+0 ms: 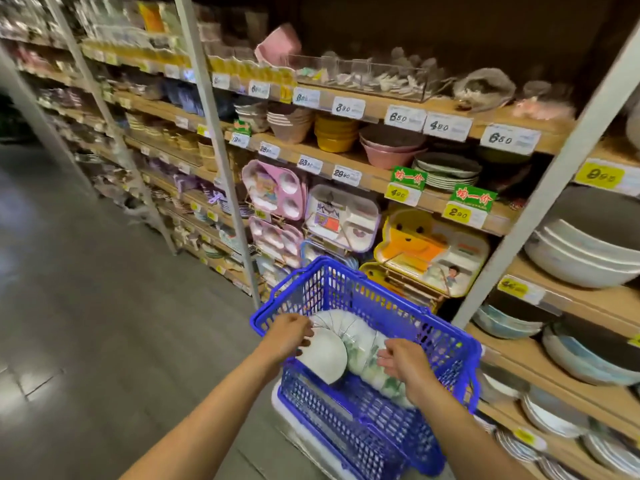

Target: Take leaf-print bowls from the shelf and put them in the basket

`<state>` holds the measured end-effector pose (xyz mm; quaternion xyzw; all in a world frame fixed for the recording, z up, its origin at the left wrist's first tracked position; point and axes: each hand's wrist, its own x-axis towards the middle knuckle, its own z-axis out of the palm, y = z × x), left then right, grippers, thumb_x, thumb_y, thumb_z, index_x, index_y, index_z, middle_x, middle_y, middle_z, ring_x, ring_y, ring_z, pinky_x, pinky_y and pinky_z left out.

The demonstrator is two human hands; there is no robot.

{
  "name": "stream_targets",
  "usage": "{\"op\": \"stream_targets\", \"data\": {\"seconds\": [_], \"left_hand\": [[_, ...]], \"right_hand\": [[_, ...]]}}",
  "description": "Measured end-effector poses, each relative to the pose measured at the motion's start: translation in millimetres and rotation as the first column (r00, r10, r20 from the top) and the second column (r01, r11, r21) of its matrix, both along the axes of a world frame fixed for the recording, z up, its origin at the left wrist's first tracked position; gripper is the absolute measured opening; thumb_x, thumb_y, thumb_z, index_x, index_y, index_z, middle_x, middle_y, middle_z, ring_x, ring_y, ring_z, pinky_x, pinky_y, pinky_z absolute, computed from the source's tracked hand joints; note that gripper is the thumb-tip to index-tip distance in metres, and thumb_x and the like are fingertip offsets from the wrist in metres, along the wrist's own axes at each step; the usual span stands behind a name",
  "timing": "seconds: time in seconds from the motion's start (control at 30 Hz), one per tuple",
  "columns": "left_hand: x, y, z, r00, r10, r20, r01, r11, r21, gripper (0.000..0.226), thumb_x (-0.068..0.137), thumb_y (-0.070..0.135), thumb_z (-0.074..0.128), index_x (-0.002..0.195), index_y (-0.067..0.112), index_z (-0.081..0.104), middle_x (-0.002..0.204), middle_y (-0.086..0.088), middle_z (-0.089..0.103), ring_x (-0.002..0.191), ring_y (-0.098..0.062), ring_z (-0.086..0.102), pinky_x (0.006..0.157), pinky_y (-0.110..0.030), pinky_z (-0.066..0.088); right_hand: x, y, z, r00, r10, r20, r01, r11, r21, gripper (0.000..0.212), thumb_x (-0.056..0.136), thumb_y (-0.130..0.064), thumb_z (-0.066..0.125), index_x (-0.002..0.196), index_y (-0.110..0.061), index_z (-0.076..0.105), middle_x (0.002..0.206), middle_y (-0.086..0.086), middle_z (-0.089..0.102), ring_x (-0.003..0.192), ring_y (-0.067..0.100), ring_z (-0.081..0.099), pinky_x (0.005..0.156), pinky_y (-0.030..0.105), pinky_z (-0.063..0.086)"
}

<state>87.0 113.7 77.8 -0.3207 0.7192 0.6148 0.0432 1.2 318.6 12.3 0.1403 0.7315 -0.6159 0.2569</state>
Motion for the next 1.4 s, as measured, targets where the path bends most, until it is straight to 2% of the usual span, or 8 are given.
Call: {"op": "stream_targets", "data": {"seconds": [0.17,0.33,0.5,0.6,0.73,0.97,1.27,1.4], "left_hand": [[-34,-28,-37,0.979,-0.137,0.151,0.159,0.976,-0.151,0.019,0.092,0.014,0.046,0.076,0.009,0.055,0.08,-0.01,0.056,0.071,-0.022,0.05,0.066,-0.03,0.042],[-71,-51,-79,0.916,-0.219,0.335,0.33,0.888,-0.32,0.024,0.093,0.02,0.047,0.071,0.011,0.052,0.084,-0.008,0.057,0.094,-0.032,0.062,0.068,-0.029,0.037],[-112,-68,-123,0.826,-0.28,0.49,0.472,0.818,-0.329,0.031,0.095,0.031,0.048,0.112,0.009,0.063,0.112,-0.013,0.065,0.111,-0.031,0.058,0.08,-0.026,0.036],[-130,-72,-149,0.767,-0.326,0.553,0.541,0.791,-0.284,0.037,0.096,0.027,0.049,0.123,0.004,0.059,0.128,-0.018,0.06,0.12,-0.034,0.055,0.101,-0.035,0.042],[-143,-65,-179,0.647,-0.426,0.632,0.658,0.73,-0.183,0.046,0.099,0.026,0.046,0.142,0.01,0.044,0.141,-0.014,0.052,0.13,-0.031,0.048,0.105,-0.031,0.037],[-146,-64,-198,0.652,-0.452,0.608,0.649,0.747,-0.14,0.051,0.097,0.025,0.048,0.143,0.008,0.036,0.138,-0.014,0.053,0.126,-0.032,0.05,0.106,-0.037,0.041],[-145,-73,-173,0.679,-0.525,0.512,0.652,0.752,-0.093,0.044,0.096,0.02,0.05,0.139,0.012,0.042,0.13,-0.014,0.06,0.117,-0.03,0.057,0.094,-0.029,0.045],[-153,-73,-152,0.765,-0.54,0.35,0.582,0.813,-0.017,0.052,0.095,0.015,0.051,0.145,0.023,0.036,0.128,-0.005,0.058,0.109,-0.025,0.056,0.093,-0.034,0.048]], "right_hand": [[-15,-39,-49,0.982,0.041,0.183,-0.06,0.993,0.1,0.033,0.093,-0.003,0.041,0.064,-0.017,0.035,0.053,0.0,0.031,0.04,0.011,0.027,0.033,0.016,0.017],[-37,-70,-101,0.968,0.026,0.25,-0.079,0.976,0.205,0.022,0.092,-0.009,0.051,0.07,-0.011,0.048,0.065,0.008,0.044,0.055,0.018,0.038,0.052,0.026,0.033],[-52,-90,-151,0.937,-0.006,0.349,-0.101,0.952,0.289,0.006,0.088,-0.005,0.049,0.086,-0.004,0.055,0.081,0.012,0.047,0.073,0.021,0.046,0.059,0.028,0.035],[-53,-101,-175,0.903,0.046,0.426,-0.189,0.935,0.299,0.036,0.094,-0.009,0.048,0.128,0.004,0.045,0.104,0.018,0.054,0.079,0.022,0.05,0.063,0.029,0.042],[-58,-116,-200,0.888,0.096,0.449,-0.276,0.894,0.354,0.035,0.098,-0.004,0.041,0.132,0.005,0.047,0.13,0.023,0.054,0.106,0.029,0.054,0.083,0.032,0.044],[-65,-120,-210,0.893,0.113,0.436,-0.316,0.846,0.429,0.033,0.096,-0.004,0.04,0.125,-0.001,0.055,0.123,0.02,0.061,0.107,0.035,0.059,0.072,0.031,0.042],[-81,-96,-155,0.901,0.159,0.403,-0.338,0.84,0.425,0.043,0.095,-0.003,0.039,0.137,-0.006,0.046,0.131,0.02,0.055,0.113,0.037,0.057,0.088,0.045,0.053],[-90,-88,-111,0.911,0.013,0.412,-0.142,0.948,0.284,0.033,0.095,0.001,0.04,0.127,-0.002,0.048,0.117,0.024,0.06,0.095,0.041,0.065,0.068,0.047,0.059]]}}
